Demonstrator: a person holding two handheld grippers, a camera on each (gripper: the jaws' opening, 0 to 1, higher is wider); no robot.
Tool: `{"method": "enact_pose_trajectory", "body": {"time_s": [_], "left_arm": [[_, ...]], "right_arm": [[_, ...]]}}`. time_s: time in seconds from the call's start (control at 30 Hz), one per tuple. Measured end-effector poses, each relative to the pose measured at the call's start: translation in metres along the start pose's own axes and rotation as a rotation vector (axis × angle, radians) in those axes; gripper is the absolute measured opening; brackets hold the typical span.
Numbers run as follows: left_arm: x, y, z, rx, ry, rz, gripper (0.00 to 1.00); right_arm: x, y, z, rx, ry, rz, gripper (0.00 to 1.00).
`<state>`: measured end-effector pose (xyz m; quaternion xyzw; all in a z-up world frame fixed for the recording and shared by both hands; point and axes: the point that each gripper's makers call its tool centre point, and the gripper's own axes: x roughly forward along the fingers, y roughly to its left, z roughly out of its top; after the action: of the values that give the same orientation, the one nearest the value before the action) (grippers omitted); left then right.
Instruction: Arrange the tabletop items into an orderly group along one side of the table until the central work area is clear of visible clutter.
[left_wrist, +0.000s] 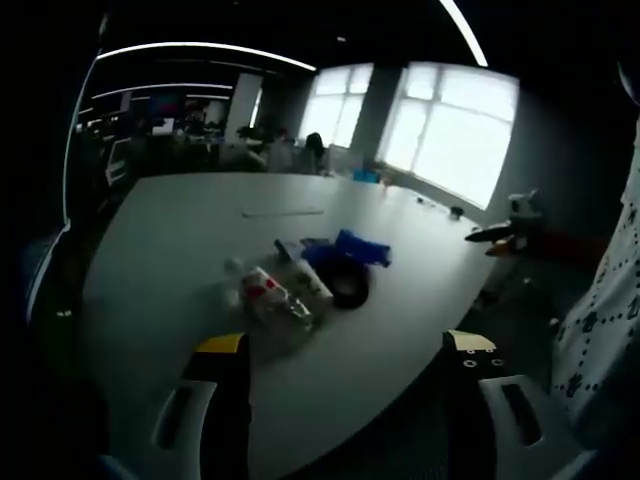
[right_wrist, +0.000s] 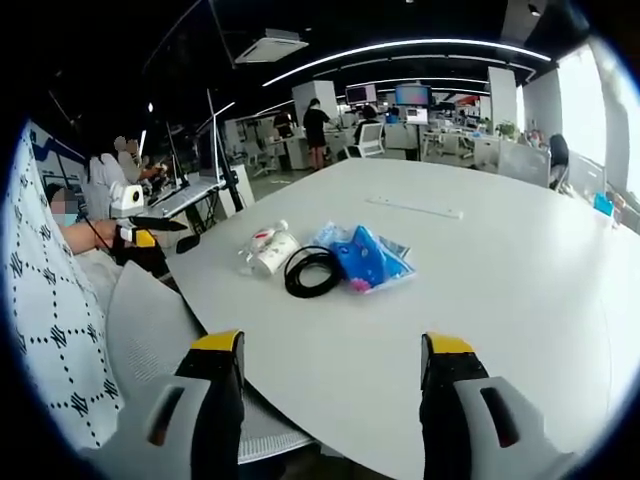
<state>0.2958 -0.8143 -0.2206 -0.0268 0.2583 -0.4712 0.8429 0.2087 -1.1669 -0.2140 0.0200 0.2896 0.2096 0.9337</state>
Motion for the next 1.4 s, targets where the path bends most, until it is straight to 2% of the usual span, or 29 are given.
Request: {"method": "enact_pose_trajectory", "body": {"time_s": [0.93, 1.4], "left_arm": [[-0.001, 0.001, 0.0, -0.004, -0.007, 0.006, 0.75], [-0.002, 0.002, 0.002, -0.004, -0.01, 0.009, 0.74]], "right_arm": [[0.007, 0.003, 0.002, -0.009, 0.005, 0.016, 0.7], [0.013, 0.006, 0.01, -0.025, 0.009, 0.037, 0.7]]}}
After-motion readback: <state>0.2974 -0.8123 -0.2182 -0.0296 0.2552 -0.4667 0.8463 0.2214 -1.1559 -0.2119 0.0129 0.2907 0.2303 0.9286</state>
